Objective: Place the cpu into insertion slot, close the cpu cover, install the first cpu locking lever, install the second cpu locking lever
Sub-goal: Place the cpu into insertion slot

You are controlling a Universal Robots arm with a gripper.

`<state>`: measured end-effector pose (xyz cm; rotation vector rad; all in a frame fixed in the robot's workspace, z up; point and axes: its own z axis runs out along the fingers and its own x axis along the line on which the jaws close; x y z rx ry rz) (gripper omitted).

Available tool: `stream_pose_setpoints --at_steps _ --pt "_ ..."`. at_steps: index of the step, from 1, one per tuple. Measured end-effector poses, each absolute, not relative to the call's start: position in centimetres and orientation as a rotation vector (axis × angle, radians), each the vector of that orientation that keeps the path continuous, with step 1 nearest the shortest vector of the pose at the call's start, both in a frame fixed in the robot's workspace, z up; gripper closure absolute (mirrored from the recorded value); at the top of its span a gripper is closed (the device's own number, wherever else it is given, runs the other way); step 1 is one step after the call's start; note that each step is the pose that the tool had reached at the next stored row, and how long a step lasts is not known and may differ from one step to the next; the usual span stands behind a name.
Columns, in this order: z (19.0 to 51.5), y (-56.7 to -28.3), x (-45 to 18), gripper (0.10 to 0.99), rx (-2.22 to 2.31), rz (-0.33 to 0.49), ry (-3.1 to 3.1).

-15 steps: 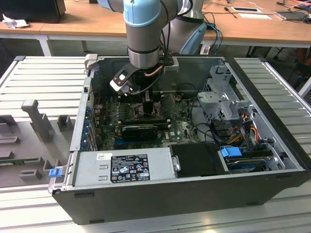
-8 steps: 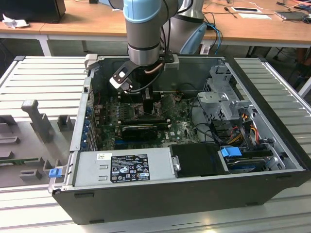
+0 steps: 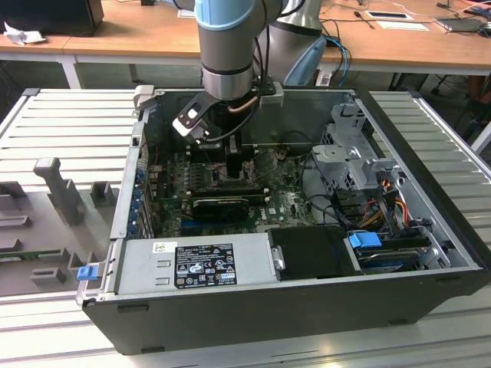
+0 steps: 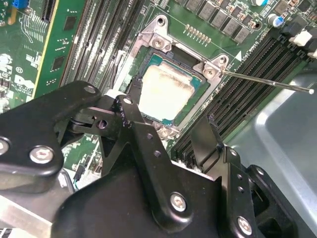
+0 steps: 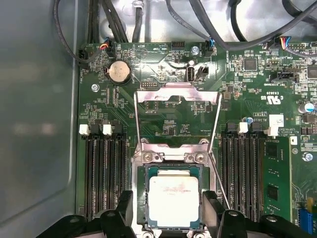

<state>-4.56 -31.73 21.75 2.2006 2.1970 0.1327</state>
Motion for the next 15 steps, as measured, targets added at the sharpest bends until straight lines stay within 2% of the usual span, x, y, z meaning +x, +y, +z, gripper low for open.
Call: stream_pose_setpoints --at_steps 2,11,15 --pt "21.81 -31.72 -4.56 0.435 2.201 0.133 2.197" --pt "21.87 -32.18 -4.57 0.980 2.201 0.133 2.197" --pt "22.03 -32.18 -4.56 0.980 2.201 0.133 2.197"
